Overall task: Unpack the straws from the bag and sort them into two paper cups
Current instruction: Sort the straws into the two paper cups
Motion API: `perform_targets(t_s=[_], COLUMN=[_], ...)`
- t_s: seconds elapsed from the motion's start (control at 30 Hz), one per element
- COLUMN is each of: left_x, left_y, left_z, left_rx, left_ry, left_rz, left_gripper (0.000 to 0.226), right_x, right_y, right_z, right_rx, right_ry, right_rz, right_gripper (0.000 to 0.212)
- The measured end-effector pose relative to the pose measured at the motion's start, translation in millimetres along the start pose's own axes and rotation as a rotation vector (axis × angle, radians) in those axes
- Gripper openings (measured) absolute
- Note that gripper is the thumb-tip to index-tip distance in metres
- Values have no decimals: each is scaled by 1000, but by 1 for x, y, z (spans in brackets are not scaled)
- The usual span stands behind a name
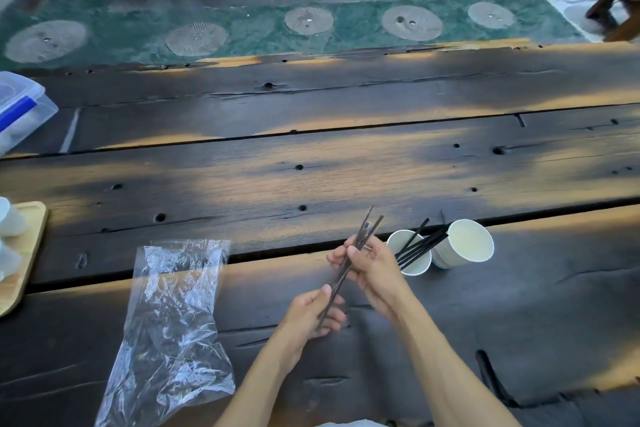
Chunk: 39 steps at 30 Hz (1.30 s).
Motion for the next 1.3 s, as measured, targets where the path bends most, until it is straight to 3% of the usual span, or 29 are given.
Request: perform_targets(t_s=[0.07,0.2,0.47,0.6,0.77,0.9,1.07,1.13,1.23,1.3], left_x=[2,-11,-16,-19,-22,-24,-23,-21,-10,-1], left_y=[-2,-13,-23,-28,-38,-51,-70,-77,-79,-75], left_z=[-4,-3,-2,-2,-5,-2,2,4,10,17], left_rx=[-12,-50,-36,15,126,162,150,130,42,-33], left_ry=[14,-51,-89,-84,-57,-54,-60,-64,-57,-78], left_rz=[-81,-357,-185,-149,-169,-225,-193,-152,-65,60], left_gripper=[44,24,21,25,29,31,24,20,17,12], right_x=[13,13,21,26,31,38,39,43,61,81], right_y=[4,1,-2,3,11,27,58,72,101,125], right_z=[-3,-13,-25,-30,-44,-53,-69,-76,-89,-99], right_rx=[-26,-26,-26,23,138,129,-20,-110,-234,-303], right_ry=[63,84,99,76,-6,-8,-17,18,99,165], right_rz=[59,-43,-171,-119,-61,-46,-57,-92,-64,-14], right_gripper=[10,18,59,38,25,10,22,12,6,18])
Point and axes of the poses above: each hand's wrist, its own z-axis towards the middle knuckle, its own y-axis out of the back of the hand, x = y × z, the point moved 8 cm from there along z, towards the middle knuckle, and after that the axes turned 8 degrees about -y, right-handed, at the moved point
